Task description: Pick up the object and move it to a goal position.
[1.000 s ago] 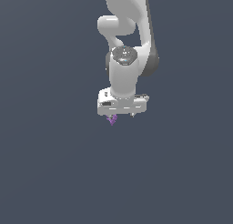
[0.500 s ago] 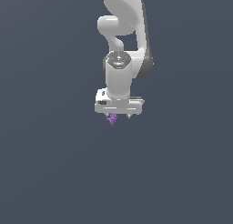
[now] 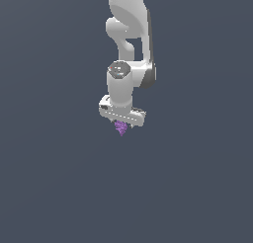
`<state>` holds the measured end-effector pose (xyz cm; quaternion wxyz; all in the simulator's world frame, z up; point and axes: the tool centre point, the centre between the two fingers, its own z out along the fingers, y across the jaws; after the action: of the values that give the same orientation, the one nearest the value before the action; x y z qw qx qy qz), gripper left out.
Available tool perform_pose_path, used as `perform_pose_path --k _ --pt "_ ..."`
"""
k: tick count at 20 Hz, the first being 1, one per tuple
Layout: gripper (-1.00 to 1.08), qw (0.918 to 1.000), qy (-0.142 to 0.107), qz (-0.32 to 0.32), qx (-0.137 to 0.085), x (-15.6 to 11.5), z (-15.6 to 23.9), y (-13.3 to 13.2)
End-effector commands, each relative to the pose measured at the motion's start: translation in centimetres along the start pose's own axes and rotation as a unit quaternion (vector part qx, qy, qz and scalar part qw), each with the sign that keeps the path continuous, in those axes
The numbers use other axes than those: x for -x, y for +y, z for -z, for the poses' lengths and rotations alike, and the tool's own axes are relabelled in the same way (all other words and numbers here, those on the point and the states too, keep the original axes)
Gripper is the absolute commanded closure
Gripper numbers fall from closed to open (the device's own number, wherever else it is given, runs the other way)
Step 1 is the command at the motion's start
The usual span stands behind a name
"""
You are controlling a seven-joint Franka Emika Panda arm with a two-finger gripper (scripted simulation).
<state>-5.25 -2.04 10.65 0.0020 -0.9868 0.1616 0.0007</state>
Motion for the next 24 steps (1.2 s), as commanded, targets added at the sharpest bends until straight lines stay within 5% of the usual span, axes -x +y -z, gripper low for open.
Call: perform_pose_path --k 1,24 --pt "-0.92 0.9996 0.001 -0.029 0.000 0.6 -0.7 0.8" --pt "-0.92 0.9971 0.001 -0.076 0.002 1.7 -5.8 2.3"
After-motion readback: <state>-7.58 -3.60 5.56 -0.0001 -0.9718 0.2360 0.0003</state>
